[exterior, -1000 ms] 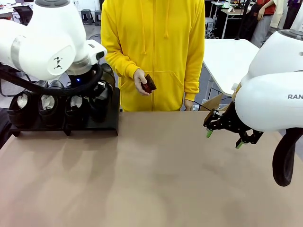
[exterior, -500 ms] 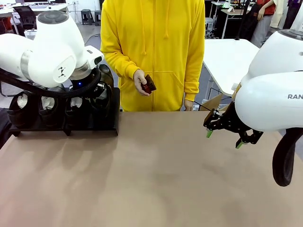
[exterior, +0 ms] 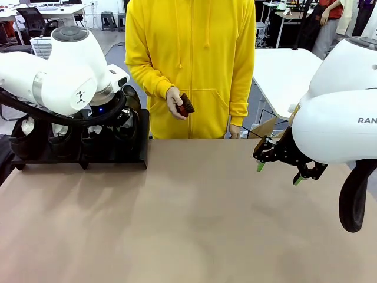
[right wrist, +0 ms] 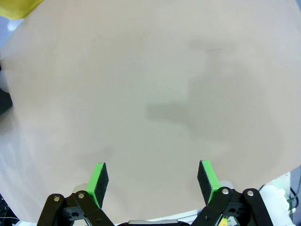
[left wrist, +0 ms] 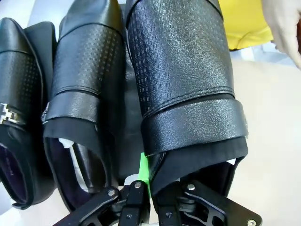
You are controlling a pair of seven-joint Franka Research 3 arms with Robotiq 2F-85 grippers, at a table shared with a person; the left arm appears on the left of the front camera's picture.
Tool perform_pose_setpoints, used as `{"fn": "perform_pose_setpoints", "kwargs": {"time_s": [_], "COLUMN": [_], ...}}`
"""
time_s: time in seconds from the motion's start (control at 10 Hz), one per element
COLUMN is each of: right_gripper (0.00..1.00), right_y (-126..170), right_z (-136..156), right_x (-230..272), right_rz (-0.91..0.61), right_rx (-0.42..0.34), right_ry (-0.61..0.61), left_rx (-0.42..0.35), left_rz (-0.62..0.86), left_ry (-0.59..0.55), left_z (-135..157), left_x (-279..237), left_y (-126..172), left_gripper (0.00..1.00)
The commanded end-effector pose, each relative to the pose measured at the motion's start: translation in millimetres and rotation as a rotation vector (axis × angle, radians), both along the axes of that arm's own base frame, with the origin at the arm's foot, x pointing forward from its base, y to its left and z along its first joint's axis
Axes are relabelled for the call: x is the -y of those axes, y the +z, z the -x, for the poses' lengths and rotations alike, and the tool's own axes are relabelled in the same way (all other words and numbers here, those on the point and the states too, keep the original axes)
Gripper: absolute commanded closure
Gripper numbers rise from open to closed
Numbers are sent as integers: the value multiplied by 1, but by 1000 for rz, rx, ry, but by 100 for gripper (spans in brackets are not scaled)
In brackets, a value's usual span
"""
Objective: Organize the shoes by placing them on the stand.
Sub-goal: Place the Shoe from the middle of the table onto the Shoes Stand.
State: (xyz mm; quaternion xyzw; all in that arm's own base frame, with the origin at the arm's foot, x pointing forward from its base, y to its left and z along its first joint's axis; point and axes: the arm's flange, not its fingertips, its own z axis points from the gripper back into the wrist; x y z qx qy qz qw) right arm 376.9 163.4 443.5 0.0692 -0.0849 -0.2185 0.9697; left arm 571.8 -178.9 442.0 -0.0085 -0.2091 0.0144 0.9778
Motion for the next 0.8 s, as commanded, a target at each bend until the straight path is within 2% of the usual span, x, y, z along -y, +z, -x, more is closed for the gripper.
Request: {"fn": "perform_pose_setpoints", "kwargs": {"time_s": [0.0,0.2,0.3,0.6,0.7], "right_gripper": [0,0,0,0,0], "right_y": [1,1,1,1,1], "right_z": [-4,-4,-4,-4,-4], "right_x": [0,0,0,0,0], "right_rz": [-27,-27,-27,-27,-27], "right_rx": [7,7,7,7,7], "right_ry": [14,14,14,14,14], "left_rx": [15,7,4,2,24], "left_rz": [-8,-9,-15,-28,-49], "left_ry": [12,21,18,19,19], "left_z": [-10,-15,-17,-20,-19], "left_x": [3,3,4,5,6], "left_y": [1,-5,-7,-9,-6], "left_gripper": [100,100,89,32,13]}}
